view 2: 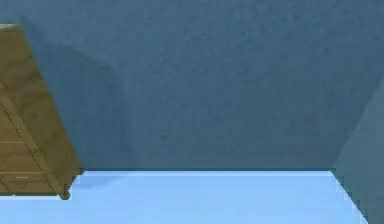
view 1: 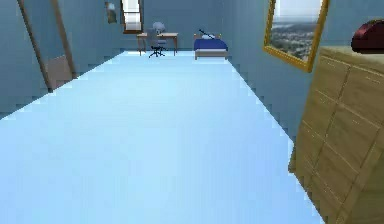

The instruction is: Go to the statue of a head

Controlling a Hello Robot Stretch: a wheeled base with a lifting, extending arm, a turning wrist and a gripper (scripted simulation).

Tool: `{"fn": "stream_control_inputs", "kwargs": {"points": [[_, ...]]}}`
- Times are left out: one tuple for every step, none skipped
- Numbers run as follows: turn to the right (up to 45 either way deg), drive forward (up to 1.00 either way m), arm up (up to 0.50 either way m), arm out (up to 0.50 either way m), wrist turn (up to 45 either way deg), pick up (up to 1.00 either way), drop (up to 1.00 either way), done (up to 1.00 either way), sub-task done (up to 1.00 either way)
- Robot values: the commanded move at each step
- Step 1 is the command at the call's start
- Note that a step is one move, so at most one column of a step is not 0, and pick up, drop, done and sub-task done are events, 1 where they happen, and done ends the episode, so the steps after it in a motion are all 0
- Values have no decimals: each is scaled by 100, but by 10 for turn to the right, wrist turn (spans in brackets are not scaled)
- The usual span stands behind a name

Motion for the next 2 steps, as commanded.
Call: {"fn": "stream_control_inputs", "kwargs": {"points": [[0,100,0,0,0,0,0,0,0],[0,100,0,0,0,0,0,0,0]]}}
